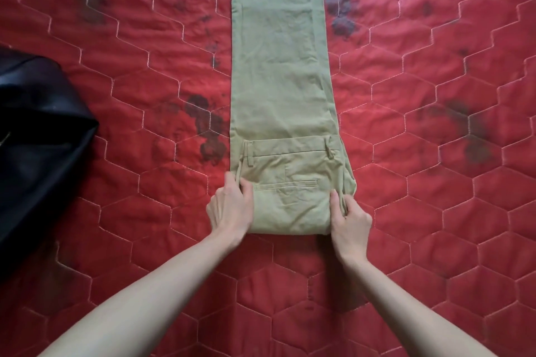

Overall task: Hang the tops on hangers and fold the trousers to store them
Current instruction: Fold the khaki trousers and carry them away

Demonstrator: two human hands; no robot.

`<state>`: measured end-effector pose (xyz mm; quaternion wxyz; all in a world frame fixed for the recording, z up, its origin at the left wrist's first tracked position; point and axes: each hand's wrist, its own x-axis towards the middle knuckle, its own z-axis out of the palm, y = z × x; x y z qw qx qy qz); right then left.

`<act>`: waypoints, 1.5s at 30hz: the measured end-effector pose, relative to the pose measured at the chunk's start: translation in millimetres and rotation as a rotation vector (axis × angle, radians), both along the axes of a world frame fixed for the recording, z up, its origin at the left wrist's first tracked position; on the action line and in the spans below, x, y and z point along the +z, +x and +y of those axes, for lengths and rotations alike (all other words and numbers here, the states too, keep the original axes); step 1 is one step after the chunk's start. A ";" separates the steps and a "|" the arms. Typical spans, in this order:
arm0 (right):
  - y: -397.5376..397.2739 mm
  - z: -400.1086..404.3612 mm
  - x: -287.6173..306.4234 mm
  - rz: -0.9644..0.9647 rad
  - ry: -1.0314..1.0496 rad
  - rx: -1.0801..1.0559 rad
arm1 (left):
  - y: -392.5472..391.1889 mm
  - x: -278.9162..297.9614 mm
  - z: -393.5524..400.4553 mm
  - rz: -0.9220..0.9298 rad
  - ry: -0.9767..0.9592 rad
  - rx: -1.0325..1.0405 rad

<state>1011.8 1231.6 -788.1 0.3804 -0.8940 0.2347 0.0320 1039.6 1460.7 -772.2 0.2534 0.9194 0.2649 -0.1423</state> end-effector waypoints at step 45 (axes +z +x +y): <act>62.9 -66.7 36.7 -0.086 0.156 0.686 | 27.6 25.0 82.6 0.018 -0.574 -0.568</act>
